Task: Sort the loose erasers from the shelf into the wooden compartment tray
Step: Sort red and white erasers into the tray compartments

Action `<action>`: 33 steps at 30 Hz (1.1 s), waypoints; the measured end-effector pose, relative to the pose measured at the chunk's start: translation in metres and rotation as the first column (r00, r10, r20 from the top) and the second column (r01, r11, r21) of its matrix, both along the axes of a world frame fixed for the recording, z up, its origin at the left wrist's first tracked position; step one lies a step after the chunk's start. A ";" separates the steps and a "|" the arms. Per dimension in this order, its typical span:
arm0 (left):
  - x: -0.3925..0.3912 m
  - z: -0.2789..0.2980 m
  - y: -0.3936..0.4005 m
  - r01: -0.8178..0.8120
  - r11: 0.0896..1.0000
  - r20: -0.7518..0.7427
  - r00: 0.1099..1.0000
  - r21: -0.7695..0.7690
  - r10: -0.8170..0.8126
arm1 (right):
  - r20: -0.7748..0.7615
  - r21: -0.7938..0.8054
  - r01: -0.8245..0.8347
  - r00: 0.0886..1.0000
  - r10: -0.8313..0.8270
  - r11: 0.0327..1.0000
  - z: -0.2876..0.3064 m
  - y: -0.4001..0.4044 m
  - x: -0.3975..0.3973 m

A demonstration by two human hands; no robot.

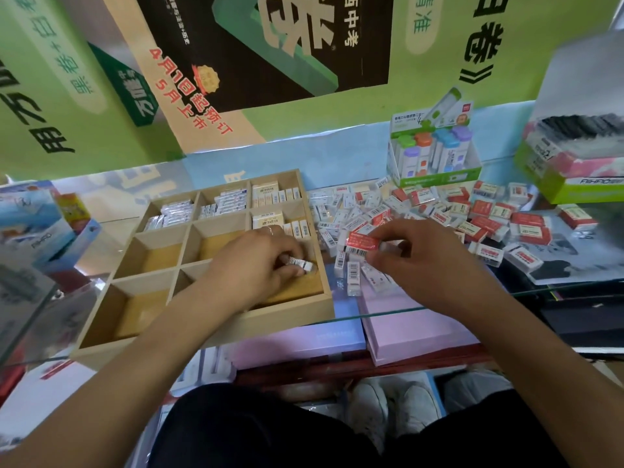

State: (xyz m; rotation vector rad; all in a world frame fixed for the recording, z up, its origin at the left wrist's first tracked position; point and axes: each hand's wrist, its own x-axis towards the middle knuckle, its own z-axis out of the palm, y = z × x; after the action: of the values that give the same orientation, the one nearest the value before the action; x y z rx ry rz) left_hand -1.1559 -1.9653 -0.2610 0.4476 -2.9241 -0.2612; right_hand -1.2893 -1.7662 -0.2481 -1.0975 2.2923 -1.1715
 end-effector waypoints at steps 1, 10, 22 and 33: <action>-0.001 -0.002 0.002 -0.036 0.999 -0.026 0.999 -0.017 0.035 | 0.000 -0.001 0.006 1.000 -0.006 1.000 -0.001 0.000 0.000; -0.010 -0.009 0.014 -0.323 0.930 -0.093 0.946 -0.177 0.311 | -0.001 0.014 0.015 1.000 -0.015 1.000 -0.005 -0.002 0.001; 0.011 0.007 0.018 -0.095 0.952 -0.278 0.944 0.291 0.179 | -0.079 -0.001 -0.008 0.997 0.008 1.000 -0.007 -0.009 0.010; 0.025 0.012 0.032 -0.097 0.689 -0.245 0.891 0.718 0.381 | -0.131 -0.074 -0.019 0.991 0.009 0.997 -0.010 -0.016 0.024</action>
State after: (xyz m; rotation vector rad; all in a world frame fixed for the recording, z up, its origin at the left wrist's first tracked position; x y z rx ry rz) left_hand -1.1310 -1.9330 -0.2488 0.7759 -2.2476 -1.2718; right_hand -1.2655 -1.7819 -0.2580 -1.2504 2.3495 -1.2233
